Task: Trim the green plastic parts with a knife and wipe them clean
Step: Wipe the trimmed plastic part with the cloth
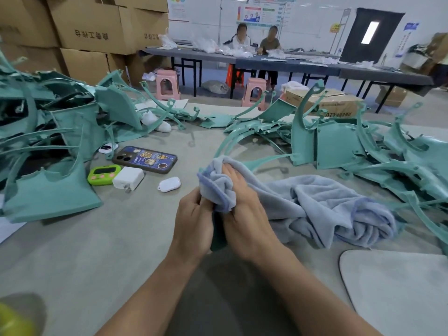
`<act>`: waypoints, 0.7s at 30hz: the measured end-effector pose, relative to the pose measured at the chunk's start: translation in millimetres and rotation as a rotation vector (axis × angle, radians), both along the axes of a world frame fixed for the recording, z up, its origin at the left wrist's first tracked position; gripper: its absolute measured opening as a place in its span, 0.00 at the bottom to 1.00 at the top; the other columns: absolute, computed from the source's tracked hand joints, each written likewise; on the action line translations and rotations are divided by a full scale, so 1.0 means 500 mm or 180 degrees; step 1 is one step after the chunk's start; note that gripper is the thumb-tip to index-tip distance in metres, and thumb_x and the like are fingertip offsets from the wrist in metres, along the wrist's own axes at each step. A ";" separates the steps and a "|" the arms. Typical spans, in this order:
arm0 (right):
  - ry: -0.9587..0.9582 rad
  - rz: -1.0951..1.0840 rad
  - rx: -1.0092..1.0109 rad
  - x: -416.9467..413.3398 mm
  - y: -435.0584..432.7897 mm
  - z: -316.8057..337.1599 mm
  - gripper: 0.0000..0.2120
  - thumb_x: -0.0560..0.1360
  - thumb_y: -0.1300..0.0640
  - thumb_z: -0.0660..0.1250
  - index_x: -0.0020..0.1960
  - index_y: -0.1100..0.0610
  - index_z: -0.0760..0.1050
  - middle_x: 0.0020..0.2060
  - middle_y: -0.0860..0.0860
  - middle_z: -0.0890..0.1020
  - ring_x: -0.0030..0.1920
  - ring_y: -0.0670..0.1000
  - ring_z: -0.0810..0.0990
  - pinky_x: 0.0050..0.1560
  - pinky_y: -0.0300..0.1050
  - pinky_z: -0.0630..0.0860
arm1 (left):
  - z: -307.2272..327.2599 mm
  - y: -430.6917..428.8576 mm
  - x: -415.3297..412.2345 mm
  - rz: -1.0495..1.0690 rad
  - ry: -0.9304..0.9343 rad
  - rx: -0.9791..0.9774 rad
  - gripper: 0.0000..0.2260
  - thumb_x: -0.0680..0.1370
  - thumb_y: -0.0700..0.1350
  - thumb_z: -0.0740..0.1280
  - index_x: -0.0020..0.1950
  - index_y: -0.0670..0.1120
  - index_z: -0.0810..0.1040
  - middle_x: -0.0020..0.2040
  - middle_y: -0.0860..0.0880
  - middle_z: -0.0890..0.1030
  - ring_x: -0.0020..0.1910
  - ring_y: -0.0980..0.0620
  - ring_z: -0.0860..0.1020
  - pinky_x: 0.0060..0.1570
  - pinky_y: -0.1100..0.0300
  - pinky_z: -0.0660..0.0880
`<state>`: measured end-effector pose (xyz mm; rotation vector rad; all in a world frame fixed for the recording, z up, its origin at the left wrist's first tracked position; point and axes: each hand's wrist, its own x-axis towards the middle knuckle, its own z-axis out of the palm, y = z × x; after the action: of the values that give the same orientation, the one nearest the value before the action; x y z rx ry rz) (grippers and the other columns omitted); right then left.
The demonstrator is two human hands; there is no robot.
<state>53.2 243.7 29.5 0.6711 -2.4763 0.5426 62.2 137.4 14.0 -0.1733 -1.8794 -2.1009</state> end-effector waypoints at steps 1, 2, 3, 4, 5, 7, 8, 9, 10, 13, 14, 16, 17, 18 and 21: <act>-0.0335 0.0249 -0.0579 -0.002 0.012 0.001 0.30 0.77 0.67 0.67 0.77 0.62 0.65 0.75 0.57 0.70 0.77 0.54 0.66 0.77 0.51 0.62 | -0.001 -0.004 0.003 0.0126 0.0053 -0.0208 0.17 0.83 0.42 0.63 0.36 0.52 0.80 0.32 0.57 0.76 0.34 0.59 0.71 0.36 0.66 0.69; -0.0409 0.0228 -0.0555 -0.012 0.033 -0.007 0.31 0.78 0.66 0.67 0.78 0.62 0.64 0.77 0.58 0.68 0.78 0.57 0.63 0.78 0.56 0.59 | -0.003 -0.006 0.007 0.0256 0.0113 -0.0433 0.15 0.82 0.46 0.63 0.35 0.52 0.78 0.30 0.58 0.73 0.31 0.61 0.69 0.32 0.68 0.66; -0.0478 0.0144 -0.0550 -0.027 0.036 -0.004 0.30 0.79 0.62 0.67 0.79 0.61 0.62 0.77 0.57 0.67 0.79 0.57 0.62 0.79 0.57 0.56 | -0.002 -0.006 0.012 0.0345 0.0179 -0.0651 0.14 0.81 0.49 0.63 0.35 0.51 0.75 0.28 0.58 0.70 0.30 0.61 0.66 0.29 0.68 0.64; -0.0314 -0.0066 -0.0243 -0.041 0.050 -0.005 0.29 0.80 0.58 0.65 0.79 0.60 0.62 0.76 0.57 0.67 0.79 0.58 0.61 0.79 0.57 0.54 | 0.000 -0.007 0.018 0.0399 0.0251 -0.0846 0.14 0.80 0.52 0.62 0.36 0.49 0.72 0.28 0.58 0.68 0.29 0.60 0.64 0.28 0.66 0.62; -0.0319 -0.0236 -0.0044 -0.055 0.062 -0.005 0.28 0.81 0.55 0.64 0.79 0.60 0.64 0.75 0.57 0.68 0.78 0.59 0.62 0.79 0.56 0.54 | 0.003 -0.008 0.023 0.0385 0.0316 -0.0988 0.15 0.79 0.54 0.61 0.37 0.47 0.70 0.28 0.57 0.66 0.30 0.58 0.62 0.29 0.63 0.61; -0.0158 -0.0486 0.0315 -0.079 0.088 -0.012 0.24 0.81 0.52 0.62 0.75 0.58 0.70 0.70 0.57 0.73 0.73 0.61 0.67 0.76 0.56 0.57 | 0.005 -0.013 0.029 0.0338 0.0441 -0.1191 0.17 0.79 0.56 0.59 0.37 0.46 0.66 0.29 0.56 0.64 0.30 0.56 0.61 0.30 0.59 0.60; -0.0062 -0.0563 0.0418 -0.088 0.100 -0.011 0.20 0.81 0.52 0.62 0.71 0.56 0.74 0.65 0.57 0.76 0.68 0.62 0.71 0.73 0.58 0.60 | 0.007 -0.016 0.031 0.0355 0.0504 -0.1270 0.17 0.80 0.57 0.59 0.37 0.46 0.65 0.29 0.55 0.64 0.31 0.56 0.61 0.30 0.58 0.60; 0.0049 -0.0573 0.0336 -0.094 0.111 -0.009 0.15 0.80 0.53 0.62 0.65 0.52 0.77 0.58 0.57 0.80 0.61 0.62 0.76 0.67 0.59 0.65 | 0.009 -0.019 0.031 0.0395 0.0556 -0.1330 0.17 0.80 0.56 0.59 0.37 0.47 0.66 0.29 0.55 0.64 0.31 0.56 0.61 0.30 0.59 0.60; 0.0211 -0.0516 0.0213 -0.101 0.118 -0.004 0.09 0.79 0.54 0.61 0.56 0.50 0.77 0.48 0.57 0.81 0.51 0.62 0.78 0.58 0.58 0.70 | 0.011 -0.020 0.032 0.0442 0.0589 -0.1360 0.16 0.80 0.56 0.59 0.38 0.47 0.66 0.30 0.55 0.64 0.31 0.56 0.61 0.30 0.59 0.61; 0.0301 -0.0507 0.0258 -0.131 0.146 0.008 0.07 0.77 0.56 0.59 0.41 0.50 0.66 0.31 0.55 0.74 0.33 0.61 0.75 0.38 0.50 0.64 | 0.016 -0.022 0.029 0.0482 0.0610 -0.1365 0.15 0.80 0.57 0.58 0.40 0.48 0.70 0.29 0.54 0.66 0.30 0.57 0.63 0.30 0.61 0.62; 0.0119 -0.0692 0.0410 -0.141 0.159 0.009 0.10 0.79 0.55 0.58 0.39 0.51 0.63 0.30 0.54 0.73 0.34 0.62 0.74 0.38 0.50 0.63 | 0.015 -0.024 0.028 0.0461 0.0582 -0.1354 0.16 0.79 0.58 0.58 0.41 0.48 0.72 0.30 0.52 0.67 0.30 0.57 0.64 0.30 0.60 0.63; -0.0254 -0.1138 0.0226 -0.154 0.182 0.009 0.21 0.83 0.49 0.54 0.33 0.55 0.62 0.27 0.51 0.69 0.33 0.61 0.71 0.36 0.51 0.63 | 0.018 -0.027 0.026 0.0410 0.0526 -0.1302 0.16 0.79 0.59 0.58 0.43 0.49 0.75 0.31 0.49 0.69 0.31 0.57 0.65 0.30 0.57 0.65; -0.0377 -0.1393 -0.0006 -0.158 0.193 0.011 0.25 0.83 0.46 0.52 0.29 0.54 0.62 0.25 0.50 0.67 0.31 0.60 0.69 0.36 0.50 0.62 | 0.021 -0.029 0.026 0.0386 0.0506 -0.1247 0.15 0.78 0.60 0.58 0.44 0.51 0.76 0.32 0.48 0.70 0.31 0.57 0.66 0.31 0.56 0.65; -0.0409 -0.1647 -0.0196 -0.159 0.200 0.014 0.27 0.83 0.44 0.52 0.28 0.54 0.63 0.24 0.49 0.66 0.28 0.58 0.67 0.35 0.50 0.62 | 0.024 -0.032 0.024 0.0369 0.0483 -0.1180 0.15 0.78 0.60 0.58 0.43 0.52 0.77 0.31 0.49 0.70 0.31 0.57 0.66 0.30 0.56 0.65; -0.0777 -0.2295 -0.0891 -0.162 0.215 0.031 0.25 0.82 0.42 0.54 0.31 0.55 0.67 0.27 0.51 0.68 0.32 0.59 0.69 0.38 0.50 0.65 | 0.030 -0.043 0.020 0.0268 0.0380 -0.0889 0.15 0.78 0.60 0.60 0.44 0.52 0.80 0.33 0.49 0.75 0.33 0.55 0.70 0.31 0.60 0.65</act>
<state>-27.6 351.1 44.8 -0.4165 -2.5530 0.6799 72.0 116.0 29.1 -0.2712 -2.0612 -1.7277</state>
